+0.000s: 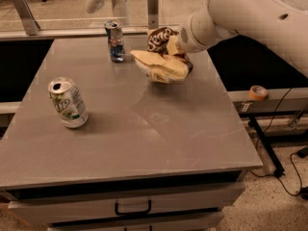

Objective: Move brown chip bag near redbull can

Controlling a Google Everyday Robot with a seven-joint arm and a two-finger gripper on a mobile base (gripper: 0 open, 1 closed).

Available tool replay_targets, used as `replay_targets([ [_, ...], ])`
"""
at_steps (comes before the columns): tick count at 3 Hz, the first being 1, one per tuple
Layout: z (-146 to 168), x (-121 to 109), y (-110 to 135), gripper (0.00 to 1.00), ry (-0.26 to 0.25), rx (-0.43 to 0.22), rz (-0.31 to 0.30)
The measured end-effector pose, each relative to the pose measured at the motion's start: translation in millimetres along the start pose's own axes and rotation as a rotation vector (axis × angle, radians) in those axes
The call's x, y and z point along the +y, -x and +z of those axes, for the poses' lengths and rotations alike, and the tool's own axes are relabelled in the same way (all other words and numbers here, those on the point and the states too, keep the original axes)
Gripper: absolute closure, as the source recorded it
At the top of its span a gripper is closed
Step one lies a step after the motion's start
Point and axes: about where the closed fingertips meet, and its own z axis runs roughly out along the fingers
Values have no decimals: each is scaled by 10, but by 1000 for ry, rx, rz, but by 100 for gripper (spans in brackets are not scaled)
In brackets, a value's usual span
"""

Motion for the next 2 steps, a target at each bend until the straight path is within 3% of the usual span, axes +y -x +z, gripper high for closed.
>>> replay_targets([
  [2,269,205,319,61,53,-34,-16],
])
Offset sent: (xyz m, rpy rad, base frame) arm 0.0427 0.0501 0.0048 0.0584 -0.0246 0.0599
